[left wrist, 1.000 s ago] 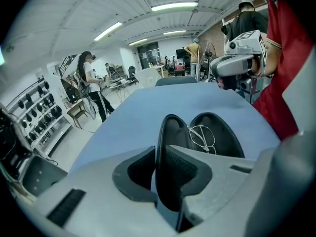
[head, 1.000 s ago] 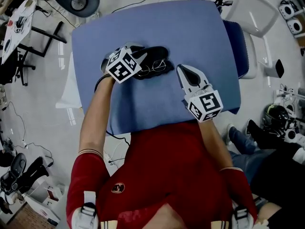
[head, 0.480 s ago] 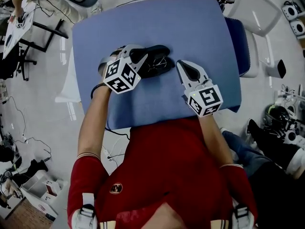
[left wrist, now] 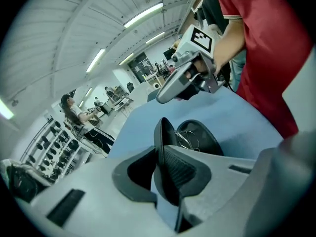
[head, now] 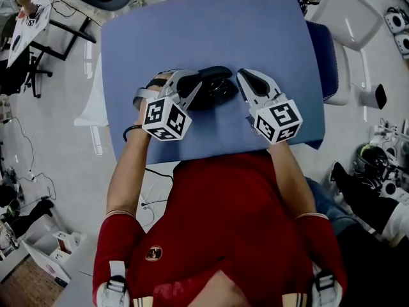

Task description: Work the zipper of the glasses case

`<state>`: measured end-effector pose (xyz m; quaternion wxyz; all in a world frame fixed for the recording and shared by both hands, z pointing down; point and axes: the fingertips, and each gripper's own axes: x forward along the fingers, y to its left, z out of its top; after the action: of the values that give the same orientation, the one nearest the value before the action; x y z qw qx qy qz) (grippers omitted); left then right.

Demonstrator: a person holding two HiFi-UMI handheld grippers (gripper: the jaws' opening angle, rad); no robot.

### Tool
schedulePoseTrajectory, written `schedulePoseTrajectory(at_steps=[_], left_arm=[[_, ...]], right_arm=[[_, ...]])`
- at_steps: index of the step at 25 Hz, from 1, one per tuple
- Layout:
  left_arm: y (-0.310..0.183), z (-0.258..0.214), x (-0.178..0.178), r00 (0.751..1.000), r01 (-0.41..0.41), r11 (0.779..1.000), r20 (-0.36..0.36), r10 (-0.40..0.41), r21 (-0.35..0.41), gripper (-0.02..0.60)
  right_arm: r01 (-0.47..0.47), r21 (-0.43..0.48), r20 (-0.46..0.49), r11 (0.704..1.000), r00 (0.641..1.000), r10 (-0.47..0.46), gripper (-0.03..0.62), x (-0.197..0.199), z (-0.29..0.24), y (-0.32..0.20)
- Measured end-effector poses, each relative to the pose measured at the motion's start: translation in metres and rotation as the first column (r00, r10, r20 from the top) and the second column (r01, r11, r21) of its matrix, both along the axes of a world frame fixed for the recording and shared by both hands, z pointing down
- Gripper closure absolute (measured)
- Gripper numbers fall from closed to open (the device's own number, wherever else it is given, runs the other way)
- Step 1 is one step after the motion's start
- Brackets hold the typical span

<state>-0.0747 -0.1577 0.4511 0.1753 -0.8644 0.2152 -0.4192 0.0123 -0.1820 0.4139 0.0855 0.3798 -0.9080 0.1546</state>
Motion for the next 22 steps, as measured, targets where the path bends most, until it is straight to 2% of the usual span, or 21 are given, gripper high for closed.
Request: schedulePoseTrajectory(at_steps=[1,3,10,17,22], left_arm=[[0.003,-0.001,0.001,1.000,-0.002,1.000,0.008,0.002,0.017,0.534],[0.011,-0.002,0.001,1.000,-0.007,0.999,0.019,0.006,0.046,0.534],[0.036,-0.005,0.008,0.999,-0.019,0.995,0.034,0.016,0.099,0.532],[0.057,0.000,0.012,0.995,-0.072,0.981,0.087,0.057,0.180,0.532],[0.073,0.003,0.017,0.994,-0.097,0.981,0.076,0.085,0.170,0.532]], right_arm=[[0.015,-0.007,0.001,1.000,1.000,-0.015,0.580,-0.002,0.000,-0.002],[0.045,-0.017,0.001,0.999,0.999,-0.045,0.519,-0.009,0.001,-0.003],[0.194,-0.032,0.009,0.980,0.981,-0.194,0.488,-0.031,-0.006,0.000],[0.365,-0.045,-0.075,0.930,0.927,-0.367,0.468,-0.050,0.004,0.024],[0.459,-0.022,-0.173,0.888,0.873,-0.456,0.471,-0.054,0.012,0.050]])
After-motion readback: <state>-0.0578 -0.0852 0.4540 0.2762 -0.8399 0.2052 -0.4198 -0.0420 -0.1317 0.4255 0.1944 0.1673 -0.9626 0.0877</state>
